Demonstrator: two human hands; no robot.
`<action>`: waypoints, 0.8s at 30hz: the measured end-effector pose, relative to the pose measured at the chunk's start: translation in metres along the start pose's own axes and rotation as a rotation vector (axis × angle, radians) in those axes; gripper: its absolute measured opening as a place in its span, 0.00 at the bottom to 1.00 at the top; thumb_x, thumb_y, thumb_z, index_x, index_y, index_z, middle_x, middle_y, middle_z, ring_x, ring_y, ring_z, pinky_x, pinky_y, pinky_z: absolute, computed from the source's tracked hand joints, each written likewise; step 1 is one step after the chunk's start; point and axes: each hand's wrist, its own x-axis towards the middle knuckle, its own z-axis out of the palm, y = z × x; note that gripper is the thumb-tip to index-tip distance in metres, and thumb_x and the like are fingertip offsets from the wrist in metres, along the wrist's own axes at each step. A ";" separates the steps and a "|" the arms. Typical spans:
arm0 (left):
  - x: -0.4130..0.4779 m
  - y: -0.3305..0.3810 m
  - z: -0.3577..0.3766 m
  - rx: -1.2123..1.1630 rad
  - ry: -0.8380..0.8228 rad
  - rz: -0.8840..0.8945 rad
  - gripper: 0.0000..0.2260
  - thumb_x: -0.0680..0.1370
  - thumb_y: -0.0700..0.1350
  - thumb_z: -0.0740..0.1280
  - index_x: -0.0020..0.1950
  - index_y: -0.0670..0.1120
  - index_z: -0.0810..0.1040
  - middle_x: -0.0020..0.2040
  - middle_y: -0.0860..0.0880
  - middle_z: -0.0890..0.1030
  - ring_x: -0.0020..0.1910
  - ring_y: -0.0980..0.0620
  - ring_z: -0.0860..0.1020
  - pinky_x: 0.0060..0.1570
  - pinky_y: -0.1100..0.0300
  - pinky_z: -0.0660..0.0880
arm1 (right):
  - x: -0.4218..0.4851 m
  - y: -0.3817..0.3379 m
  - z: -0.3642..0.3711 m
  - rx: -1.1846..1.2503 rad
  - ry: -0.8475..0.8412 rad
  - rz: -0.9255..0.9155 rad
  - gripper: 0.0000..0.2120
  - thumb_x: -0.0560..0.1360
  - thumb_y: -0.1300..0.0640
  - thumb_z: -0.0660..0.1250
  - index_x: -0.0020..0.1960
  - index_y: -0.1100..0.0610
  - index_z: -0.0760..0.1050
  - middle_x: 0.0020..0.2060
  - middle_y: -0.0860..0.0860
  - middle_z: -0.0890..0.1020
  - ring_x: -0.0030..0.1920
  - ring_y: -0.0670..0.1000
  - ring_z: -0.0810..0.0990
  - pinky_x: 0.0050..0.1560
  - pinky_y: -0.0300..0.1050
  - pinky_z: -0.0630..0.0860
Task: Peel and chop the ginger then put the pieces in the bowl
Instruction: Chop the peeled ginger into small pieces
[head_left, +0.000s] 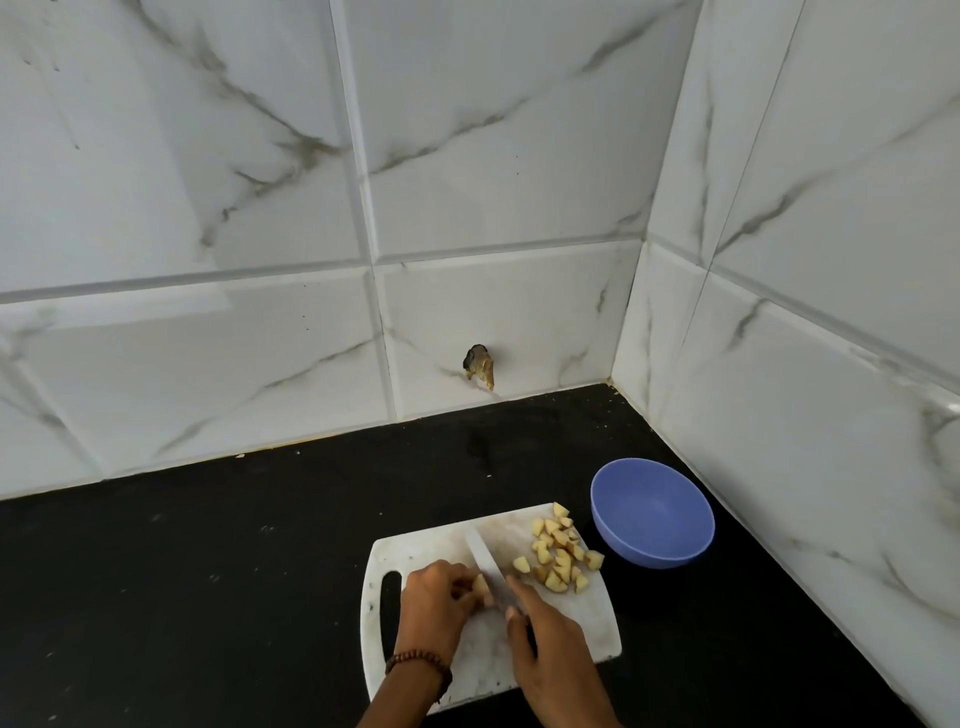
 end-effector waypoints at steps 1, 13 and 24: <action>0.000 0.000 0.001 0.003 0.009 0.006 0.05 0.72 0.43 0.74 0.46 0.52 0.84 0.41 0.57 0.83 0.41 0.63 0.79 0.46 0.75 0.74 | -0.001 0.000 -0.001 -0.018 0.002 0.000 0.22 0.84 0.50 0.52 0.77 0.48 0.59 0.72 0.44 0.69 0.70 0.41 0.68 0.69 0.33 0.61; -0.001 0.005 -0.005 0.055 -0.053 0.018 0.07 0.75 0.44 0.71 0.51 0.51 0.84 0.47 0.56 0.83 0.45 0.62 0.78 0.55 0.70 0.74 | 0.004 -0.002 0.002 -0.180 -0.082 0.069 0.26 0.83 0.42 0.44 0.79 0.47 0.49 0.72 0.49 0.69 0.69 0.46 0.70 0.70 0.40 0.63; 0.001 0.005 -0.006 0.121 -0.084 0.031 0.04 0.76 0.46 0.70 0.48 0.52 0.84 0.42 0.55 0.83 0.43 0.59 0.79 0.48 0.73 0.74 | 0.020 -0.022 0.001 -0.403 -0.431 0.262 0.46 0.77 0.40 0.64 0.78 0.42 0.32 0.78 0.53 0.51 0.76 0.58 0.58 0.74 0.57 0.59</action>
